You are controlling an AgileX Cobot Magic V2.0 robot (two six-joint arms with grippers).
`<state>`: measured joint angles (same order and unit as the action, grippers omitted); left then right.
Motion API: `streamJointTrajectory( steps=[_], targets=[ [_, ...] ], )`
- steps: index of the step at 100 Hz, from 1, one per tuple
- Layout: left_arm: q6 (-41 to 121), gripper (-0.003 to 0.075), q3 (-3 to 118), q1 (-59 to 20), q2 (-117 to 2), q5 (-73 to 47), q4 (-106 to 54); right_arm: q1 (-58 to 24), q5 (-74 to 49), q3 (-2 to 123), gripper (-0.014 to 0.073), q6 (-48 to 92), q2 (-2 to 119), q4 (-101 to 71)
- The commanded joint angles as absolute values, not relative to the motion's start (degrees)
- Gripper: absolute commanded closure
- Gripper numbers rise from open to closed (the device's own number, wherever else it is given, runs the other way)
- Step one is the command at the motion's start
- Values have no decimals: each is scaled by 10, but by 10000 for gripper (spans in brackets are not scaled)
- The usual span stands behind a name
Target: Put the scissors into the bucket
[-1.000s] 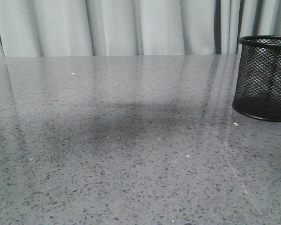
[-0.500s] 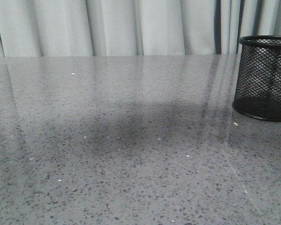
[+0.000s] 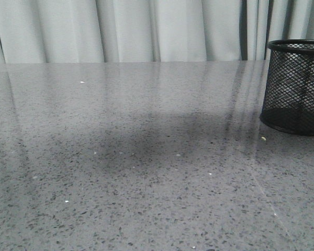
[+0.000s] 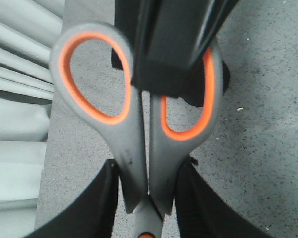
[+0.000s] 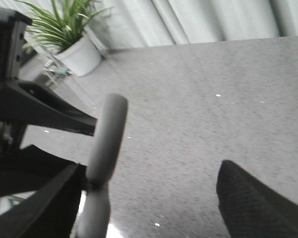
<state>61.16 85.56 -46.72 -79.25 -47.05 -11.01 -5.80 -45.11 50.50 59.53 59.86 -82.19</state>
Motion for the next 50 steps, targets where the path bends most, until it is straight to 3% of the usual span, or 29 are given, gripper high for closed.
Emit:
streamJointTrajectory(
  steps=[1,11,26,33,40,50],
  targets=[
    [611,660,876,-472,-773,-422,-122,-59,-475,524,119,620,607,-902],
    [611,660,876,-472,-773,-422,-122,-59,-497,524,276,620,625,-928],
    [611,660,876,-472,-773,-422,-122,-59,-534,525,665,621,648,-949],
    [611,650,876,-472,-772,-422,-124,-59,-538,533,659,624,652,-946],
    [610,582,876,-472,-763,-417,-137,-59,-531,547,659,626,652,-940],
    [596,349,876,-472,-742,-395,-143,-58,-506,581,659,626,652,-922]
  ],
)
